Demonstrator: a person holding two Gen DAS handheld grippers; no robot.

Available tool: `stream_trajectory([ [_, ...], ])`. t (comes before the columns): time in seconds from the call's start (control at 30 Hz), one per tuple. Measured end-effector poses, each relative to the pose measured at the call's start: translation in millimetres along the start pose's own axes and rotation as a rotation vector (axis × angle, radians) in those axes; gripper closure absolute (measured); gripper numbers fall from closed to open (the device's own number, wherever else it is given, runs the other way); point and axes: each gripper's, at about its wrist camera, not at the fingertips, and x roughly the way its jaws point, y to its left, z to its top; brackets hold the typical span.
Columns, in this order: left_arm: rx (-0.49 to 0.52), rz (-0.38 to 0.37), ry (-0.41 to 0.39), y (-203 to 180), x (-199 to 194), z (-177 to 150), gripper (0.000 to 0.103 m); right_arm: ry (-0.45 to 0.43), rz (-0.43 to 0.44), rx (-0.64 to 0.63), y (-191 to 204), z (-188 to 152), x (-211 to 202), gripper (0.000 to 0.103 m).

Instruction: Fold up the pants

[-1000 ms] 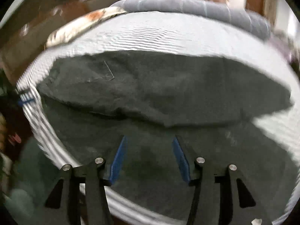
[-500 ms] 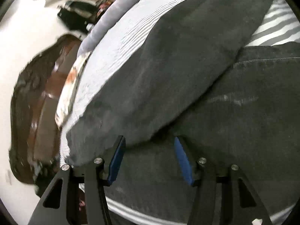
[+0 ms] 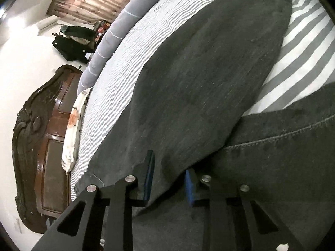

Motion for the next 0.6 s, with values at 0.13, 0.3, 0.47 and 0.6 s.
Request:
stream_trajectory([
  [0.13, -0.002, 0.053, 0.011, 6.1, 7.4, -1.7, 0.050, 0.003, -0.028, -0.052, 3.7, 1.5, 1.9, 0.077],
  [0.3, -0.024, 0.068, -0.025, 1.1, 13.1, 9.7, 0.050, -0.017, -0.037, -0.034, -5.4, 12.6, -0.9, 0.080],
  [0.47, 0.063, 0.149, -0.041, -14.6, 18.4, 20.1, 0.077, -0.015, -0.028, -0.022, -11.5, 24.5, 2.0, 0.098],
  [0.6, 0.130, 0.181, -0.011, -33.5, 18.7, 36.4, 0.082, -0.058, -0.038, -0.107, 7.7, 20.1, -17.3, 0.099],
])
